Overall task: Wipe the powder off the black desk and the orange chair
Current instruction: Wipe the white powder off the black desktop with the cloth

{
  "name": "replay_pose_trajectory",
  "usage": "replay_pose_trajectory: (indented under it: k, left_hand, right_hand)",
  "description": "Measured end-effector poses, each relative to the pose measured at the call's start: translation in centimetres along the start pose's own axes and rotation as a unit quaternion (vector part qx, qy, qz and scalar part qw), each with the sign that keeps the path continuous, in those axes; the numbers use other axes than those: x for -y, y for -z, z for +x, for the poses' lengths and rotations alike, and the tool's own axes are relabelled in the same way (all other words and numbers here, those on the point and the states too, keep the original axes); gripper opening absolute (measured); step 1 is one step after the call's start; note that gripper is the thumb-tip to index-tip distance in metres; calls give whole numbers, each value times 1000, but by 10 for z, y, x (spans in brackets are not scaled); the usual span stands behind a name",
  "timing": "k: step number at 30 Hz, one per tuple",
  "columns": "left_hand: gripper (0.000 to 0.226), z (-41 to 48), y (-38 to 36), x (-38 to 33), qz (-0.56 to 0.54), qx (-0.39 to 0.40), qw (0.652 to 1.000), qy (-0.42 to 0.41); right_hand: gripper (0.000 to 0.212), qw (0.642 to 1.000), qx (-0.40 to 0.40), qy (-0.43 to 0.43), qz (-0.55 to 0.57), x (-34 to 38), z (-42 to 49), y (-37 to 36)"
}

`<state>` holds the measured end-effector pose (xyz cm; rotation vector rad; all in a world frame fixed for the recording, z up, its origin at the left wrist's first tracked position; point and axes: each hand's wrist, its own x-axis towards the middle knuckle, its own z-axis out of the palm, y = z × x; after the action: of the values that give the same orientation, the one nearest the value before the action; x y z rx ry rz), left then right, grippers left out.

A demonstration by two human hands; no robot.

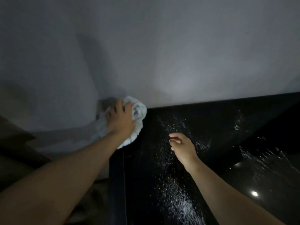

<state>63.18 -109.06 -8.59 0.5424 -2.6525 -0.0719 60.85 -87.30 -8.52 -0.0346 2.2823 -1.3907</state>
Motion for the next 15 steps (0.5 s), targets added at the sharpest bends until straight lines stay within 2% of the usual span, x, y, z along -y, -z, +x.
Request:
replay_pose_trajectory:
  k: [1, 3, 5, 7, 10, 12, 15]
  left_hand:
    - [57, 16, -11, 6, 13, 49, 999, 8]
    - [68, 31, -36, 18, 6, 199, 979, 45]
    - [84, 27, -56, 23, -5, 275, 959, 64]
    - [76, 19, -64, 19, -4, 271, 960, 78]
    - [55, 12, -54, 6, 3, 241, 968, 76]
    - [47, -1, -48, -2, -3, 219, 975, 30]
    - [50, -38, -40, -22, -54, 193, 976, -83]
  right_hand:
    - [27, 1000, -10, 7, -6, 1, 10, 1]
    - [28, 998, -31, 31, -42, 2, 30, 5]
    - [30, 992, -45, 57, -100, 0, 47, 13]
    - [32, 977, -63, 83, -187, -2, 61, 22]
    - [39, 925, -92, 97, -355, 1, 77, 38]
    - [46, 898, -87, 62, -427, 1, 90, 51]
    - [50, 905, -28, -8, -423, -7, 105, 60]
